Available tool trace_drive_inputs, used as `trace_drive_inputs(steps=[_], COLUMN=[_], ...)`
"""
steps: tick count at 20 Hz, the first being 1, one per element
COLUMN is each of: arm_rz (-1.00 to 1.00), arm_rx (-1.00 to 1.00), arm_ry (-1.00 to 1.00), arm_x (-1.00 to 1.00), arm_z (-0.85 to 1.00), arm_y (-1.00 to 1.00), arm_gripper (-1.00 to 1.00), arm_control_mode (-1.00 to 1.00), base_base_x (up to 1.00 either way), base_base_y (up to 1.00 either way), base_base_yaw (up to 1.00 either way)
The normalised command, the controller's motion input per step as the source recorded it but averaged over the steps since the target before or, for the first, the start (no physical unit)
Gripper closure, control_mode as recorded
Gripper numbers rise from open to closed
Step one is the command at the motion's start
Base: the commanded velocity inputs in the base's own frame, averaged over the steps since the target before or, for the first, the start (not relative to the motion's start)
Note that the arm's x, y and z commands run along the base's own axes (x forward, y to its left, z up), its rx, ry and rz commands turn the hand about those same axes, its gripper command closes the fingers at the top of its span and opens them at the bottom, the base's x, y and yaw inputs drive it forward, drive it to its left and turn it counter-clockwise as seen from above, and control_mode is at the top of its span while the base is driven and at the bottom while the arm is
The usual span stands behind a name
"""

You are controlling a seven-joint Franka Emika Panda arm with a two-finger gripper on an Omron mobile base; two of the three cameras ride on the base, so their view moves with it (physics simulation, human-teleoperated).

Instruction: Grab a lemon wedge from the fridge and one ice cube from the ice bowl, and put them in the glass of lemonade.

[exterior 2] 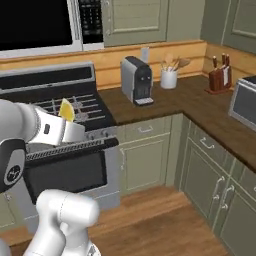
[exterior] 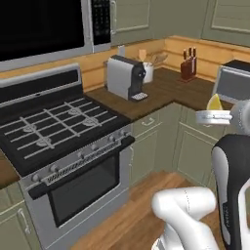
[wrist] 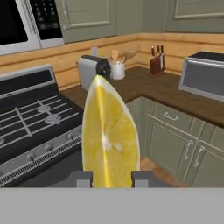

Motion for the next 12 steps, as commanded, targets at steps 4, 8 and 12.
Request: trace_drive_inputs(steps=[4,8,12], arm_rz=[0.00,0.00,0.00], arm_rx=[0.00,0.00,0.00], arm_ry=[0.00,0.00,0.00], arm_x=[0.00,0.00,0.00], arm_z=[0.00,0.00,0.00], arm_y=[0.00,0.00,0.00], arm_gripper=[1.00,1.00,1.00], arm_control_mode=[1.00,1.00,1.00], base_base_x=[0.35,0.28,0.82], base_base_y=[0.09,0.28,0.28], base_base_yaw=[0.84,0.80,0.66])
